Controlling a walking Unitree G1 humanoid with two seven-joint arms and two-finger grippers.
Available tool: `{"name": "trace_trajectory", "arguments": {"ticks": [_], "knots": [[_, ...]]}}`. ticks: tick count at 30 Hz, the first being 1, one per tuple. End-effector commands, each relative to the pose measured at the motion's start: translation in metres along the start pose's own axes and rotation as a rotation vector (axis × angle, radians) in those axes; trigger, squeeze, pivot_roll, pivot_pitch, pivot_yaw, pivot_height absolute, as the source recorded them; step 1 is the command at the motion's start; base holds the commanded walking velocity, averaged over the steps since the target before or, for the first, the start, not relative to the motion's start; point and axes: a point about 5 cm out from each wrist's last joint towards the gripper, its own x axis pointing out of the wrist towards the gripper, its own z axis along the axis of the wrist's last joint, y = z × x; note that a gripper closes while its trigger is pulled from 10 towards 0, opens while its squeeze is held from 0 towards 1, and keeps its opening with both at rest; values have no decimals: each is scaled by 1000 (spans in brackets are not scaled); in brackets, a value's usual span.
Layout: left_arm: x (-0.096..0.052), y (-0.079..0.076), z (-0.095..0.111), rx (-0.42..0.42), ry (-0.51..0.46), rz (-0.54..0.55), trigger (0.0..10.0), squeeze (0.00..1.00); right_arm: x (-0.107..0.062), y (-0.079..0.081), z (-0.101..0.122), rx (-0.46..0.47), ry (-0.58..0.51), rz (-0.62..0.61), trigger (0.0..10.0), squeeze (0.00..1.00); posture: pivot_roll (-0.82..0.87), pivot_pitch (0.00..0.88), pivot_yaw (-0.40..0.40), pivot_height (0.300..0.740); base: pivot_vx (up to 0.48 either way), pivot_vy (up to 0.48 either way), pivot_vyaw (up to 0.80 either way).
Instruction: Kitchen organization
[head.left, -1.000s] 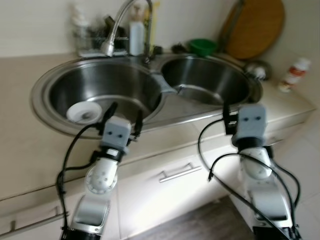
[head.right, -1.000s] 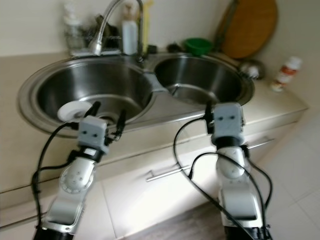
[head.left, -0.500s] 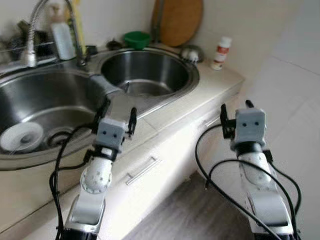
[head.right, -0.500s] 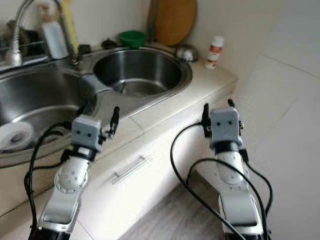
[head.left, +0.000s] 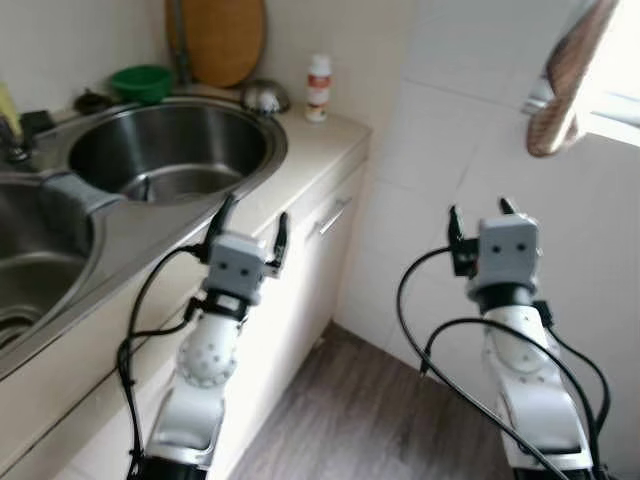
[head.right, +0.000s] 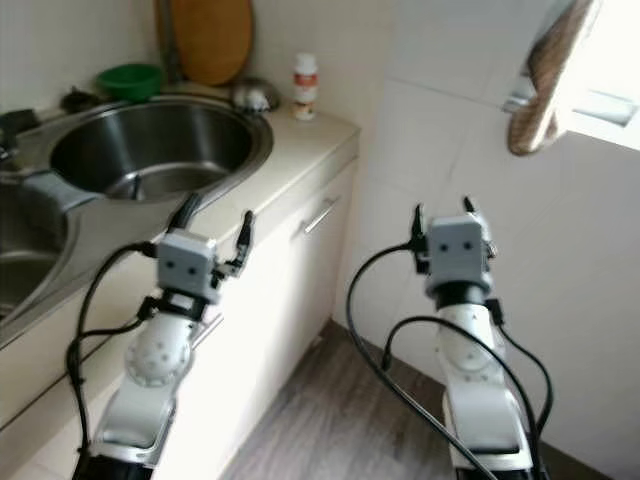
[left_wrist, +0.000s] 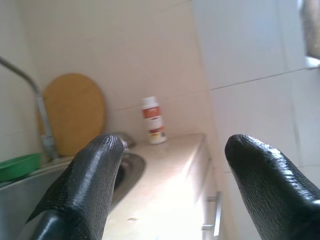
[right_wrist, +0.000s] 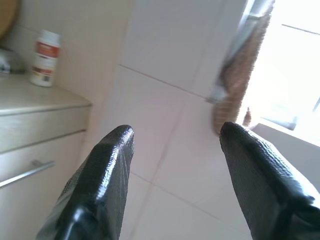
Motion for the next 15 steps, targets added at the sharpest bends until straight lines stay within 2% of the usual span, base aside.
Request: {"name": "trace_trajectory", "arguments": {"ticks": [1, 15], "knots": [[0, 1, 0, 10, -1, 0, 10000, 0, 1, 1, 2, -2, -13, 0, 10000, 0, 88, 0, -74, 740, 0, 0, -800], [0, 1, -2, 14, 15, -7, 10000, 0, 3, -1, 0, -4, -1, -17, 10000, 0, 84, 0, -72, 740, 0, 0, -799]]}}
